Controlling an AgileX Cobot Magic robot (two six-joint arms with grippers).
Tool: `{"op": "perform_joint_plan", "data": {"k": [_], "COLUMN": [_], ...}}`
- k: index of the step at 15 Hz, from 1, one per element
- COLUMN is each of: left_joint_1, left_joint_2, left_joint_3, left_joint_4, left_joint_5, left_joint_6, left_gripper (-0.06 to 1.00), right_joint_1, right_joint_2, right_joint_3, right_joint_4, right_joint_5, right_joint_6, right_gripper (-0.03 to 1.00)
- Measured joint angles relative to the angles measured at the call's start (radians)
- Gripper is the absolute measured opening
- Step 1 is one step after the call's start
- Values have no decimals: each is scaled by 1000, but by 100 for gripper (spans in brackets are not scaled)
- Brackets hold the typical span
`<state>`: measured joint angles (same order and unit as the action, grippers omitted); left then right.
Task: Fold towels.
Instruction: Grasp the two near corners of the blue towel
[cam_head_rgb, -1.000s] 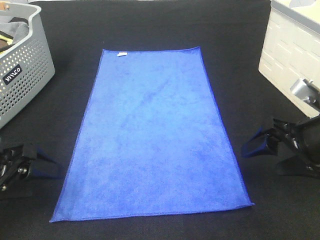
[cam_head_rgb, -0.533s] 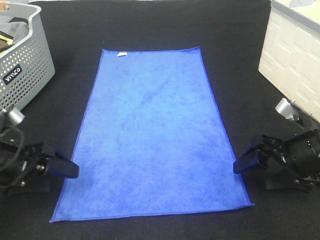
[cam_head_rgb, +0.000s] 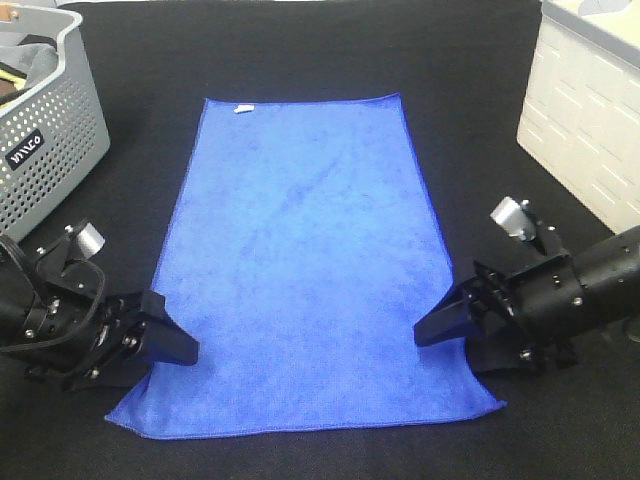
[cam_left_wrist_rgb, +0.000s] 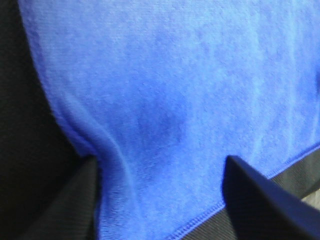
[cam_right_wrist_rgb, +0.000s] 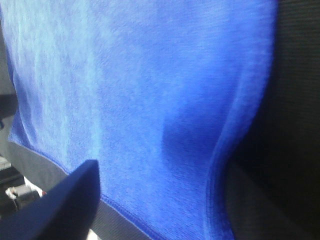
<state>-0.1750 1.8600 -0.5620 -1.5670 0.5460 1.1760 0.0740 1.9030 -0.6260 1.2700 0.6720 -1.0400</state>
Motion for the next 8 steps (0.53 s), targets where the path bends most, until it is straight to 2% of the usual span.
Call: {"op": "perform_joint_plan", "data": {"k": [1,2,3,4,5,7,8], "left_joint_1": [0,0,0,0,-1,-1,-1], "left_joint_2": [7,7,12,20,20,20,13], "left_joint_3": [0,0,0,0,0,0,0], "left_joint_4": [-10,-10,-15,-14,-10,3,23], "left_joint_5": [-12,-12,-25,-40,-40,-36,-30], "left_joint_6": [0,0,0,0,0,-5,-25], "left_gripper": [56,56,44,20,5,1,0], "right_joint_1": [17,17,19,19,19,19,20], "right_joint_2": [5,5,11,13,15,17,11], "right_joint_3": [-3,-3,-3,-3,-3,-3,-3], "right_joint_4": [0,0,-1,-15,-27,-33,-40], "right_joint_5": [-8,-8,-25,-62,-77,-80,-79], "right_joint_6": [20,20,52,97,126,162,169], "right_gripper": [59,59,49,29,15,0,0]}}
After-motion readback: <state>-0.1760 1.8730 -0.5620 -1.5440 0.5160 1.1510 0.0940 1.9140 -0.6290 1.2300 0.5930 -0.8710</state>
